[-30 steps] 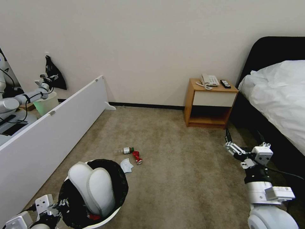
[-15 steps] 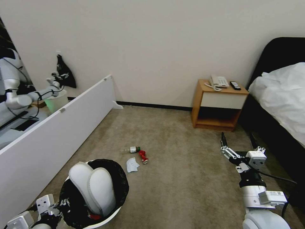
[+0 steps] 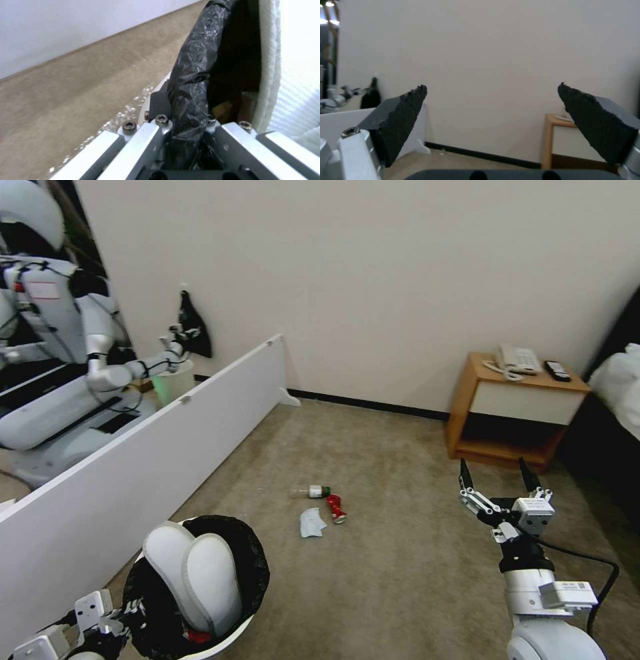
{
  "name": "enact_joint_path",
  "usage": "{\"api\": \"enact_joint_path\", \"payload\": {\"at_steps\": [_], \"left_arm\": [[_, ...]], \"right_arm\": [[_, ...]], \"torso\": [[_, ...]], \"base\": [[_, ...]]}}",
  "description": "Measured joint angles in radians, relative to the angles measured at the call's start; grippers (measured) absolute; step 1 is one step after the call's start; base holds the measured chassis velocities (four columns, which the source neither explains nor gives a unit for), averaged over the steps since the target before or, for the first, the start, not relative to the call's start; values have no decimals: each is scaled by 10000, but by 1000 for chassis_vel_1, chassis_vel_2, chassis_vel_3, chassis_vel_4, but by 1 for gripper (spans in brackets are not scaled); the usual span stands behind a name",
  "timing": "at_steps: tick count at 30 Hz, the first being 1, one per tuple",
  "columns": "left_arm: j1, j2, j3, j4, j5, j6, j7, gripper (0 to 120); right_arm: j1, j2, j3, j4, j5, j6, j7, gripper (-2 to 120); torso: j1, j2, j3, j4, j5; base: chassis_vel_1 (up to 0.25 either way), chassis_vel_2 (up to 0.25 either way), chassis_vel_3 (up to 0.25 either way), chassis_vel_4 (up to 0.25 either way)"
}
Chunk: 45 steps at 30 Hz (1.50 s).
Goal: Pick up the trash bin and place the garbage on the floor into it.
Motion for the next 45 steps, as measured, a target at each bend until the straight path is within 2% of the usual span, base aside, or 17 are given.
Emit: {"api": "enact_joint_path", "payload": {"at_steps": [5,11,29,45], "left_arm": [[51,-44,-1,-3,101,-93,0,2],[76,-45,-14,-4,229,-122,36,2],[199,-6,2,-23,279,-134,105,2],[149,41,-7,23,230,-134,117,2]], "right_arm": [[-19,-52,12,-41,-33,135,-84,100],[-48,-65,58,-129,-91,263,-235,100],[-131,78,195,-359,-254,449,-433,100],[-152,139,267,-454,-322,476,-485,100]], "torso": [[0,0,0,7,0],[0,0,0,-3,0],[-1,0,0,1,0],[0,2,1,1,-1]], "base": [[73,75,71,71],[9,10,8,10],[0,0,0,0],[-137,134,132,-134]]}}
